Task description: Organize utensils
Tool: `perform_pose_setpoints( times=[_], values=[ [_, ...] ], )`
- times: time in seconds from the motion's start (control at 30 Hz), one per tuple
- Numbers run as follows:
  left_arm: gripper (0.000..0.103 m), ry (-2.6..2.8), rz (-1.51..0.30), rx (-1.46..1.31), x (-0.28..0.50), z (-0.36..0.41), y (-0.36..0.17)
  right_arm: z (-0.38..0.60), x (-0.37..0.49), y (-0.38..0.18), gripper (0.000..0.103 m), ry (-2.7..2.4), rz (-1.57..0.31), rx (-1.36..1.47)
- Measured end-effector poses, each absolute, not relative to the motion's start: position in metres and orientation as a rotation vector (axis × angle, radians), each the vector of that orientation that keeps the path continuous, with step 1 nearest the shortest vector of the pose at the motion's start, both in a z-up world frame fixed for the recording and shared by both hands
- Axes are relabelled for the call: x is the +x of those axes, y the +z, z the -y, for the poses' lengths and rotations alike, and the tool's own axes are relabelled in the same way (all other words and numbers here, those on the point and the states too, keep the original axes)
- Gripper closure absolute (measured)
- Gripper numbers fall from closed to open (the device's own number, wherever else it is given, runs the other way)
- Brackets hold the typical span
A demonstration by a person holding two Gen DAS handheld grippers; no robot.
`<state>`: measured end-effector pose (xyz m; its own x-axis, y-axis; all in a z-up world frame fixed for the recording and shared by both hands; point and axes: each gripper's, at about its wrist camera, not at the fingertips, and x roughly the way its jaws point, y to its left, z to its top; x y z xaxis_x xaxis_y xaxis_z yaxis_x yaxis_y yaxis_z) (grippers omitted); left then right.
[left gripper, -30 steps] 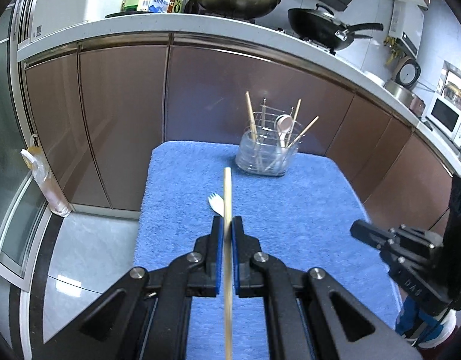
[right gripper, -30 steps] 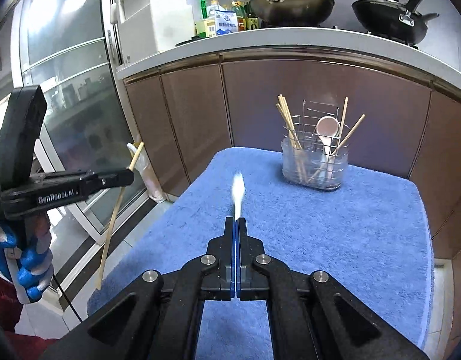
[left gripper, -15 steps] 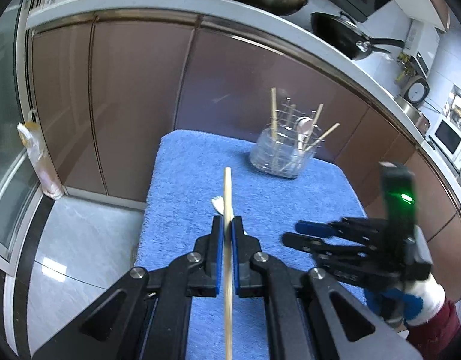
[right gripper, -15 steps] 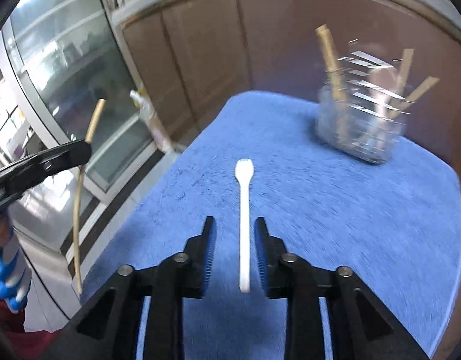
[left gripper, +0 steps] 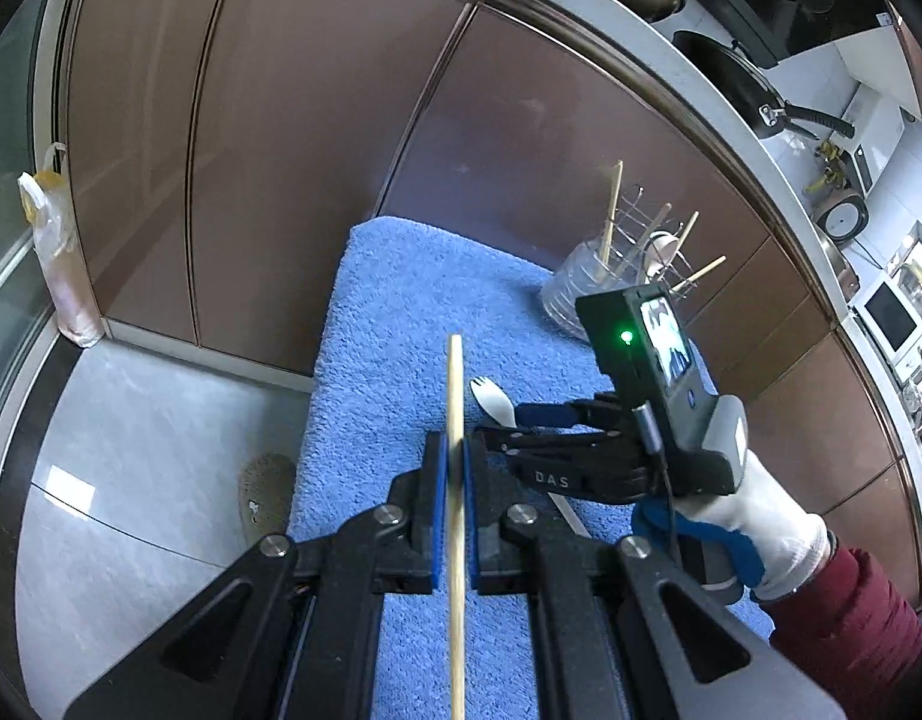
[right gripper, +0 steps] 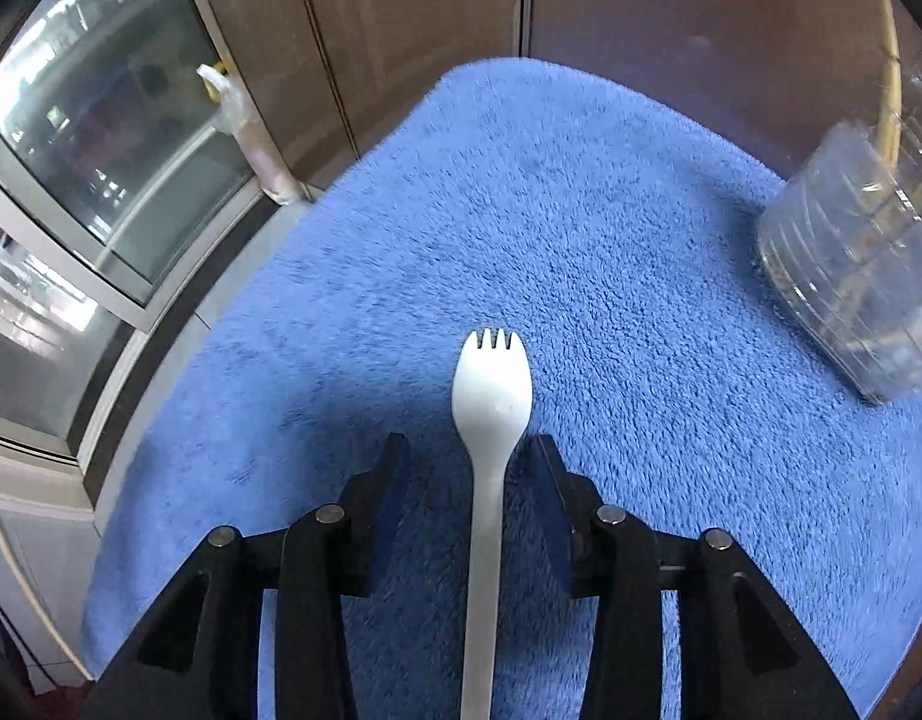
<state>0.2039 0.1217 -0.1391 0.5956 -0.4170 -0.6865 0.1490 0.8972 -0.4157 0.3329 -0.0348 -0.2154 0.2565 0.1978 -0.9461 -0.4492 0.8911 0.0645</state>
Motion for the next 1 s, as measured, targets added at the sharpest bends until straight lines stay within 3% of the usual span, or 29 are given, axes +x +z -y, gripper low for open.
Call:
perform_pose_setpoints(
  times=[0.07, 0.1, 0.17, 0.5, 1.0],
  values=[
    [0.098, -0.345, -0.876, -0.334, 0.206, -0.121, -0.141, 0.033, 0.334, -0.216, 0.063, 0.441, -1.236, -0.247],
    [0.098, -0.349, -0.875, -0.334, 0.207, -0.120, -0.142, 0.032, 0.333, -0.216, 0.072, 0.431, -1.229, -0.261],
    [0.098, -0.354, -0.873, -0.335, 0.208, -0.119, -0.142, 0.033, 0.333, -0.215, 0.080, 0.429, -1.216, -0.265],
    [0.098, -0.342, -0.874, -0.324, 0.206, -0.116, -0.140, 0.050, 0.314, -0.204, 0.080, 0.459, -1.140, -0.226],
    [0.098, -0.339, -0.858, -0.311, 0.192, -0.102, -0.126, 0.100, 0.238, -0.140, 0.080, 0.509, -0.920, -0.116]
  ],
)
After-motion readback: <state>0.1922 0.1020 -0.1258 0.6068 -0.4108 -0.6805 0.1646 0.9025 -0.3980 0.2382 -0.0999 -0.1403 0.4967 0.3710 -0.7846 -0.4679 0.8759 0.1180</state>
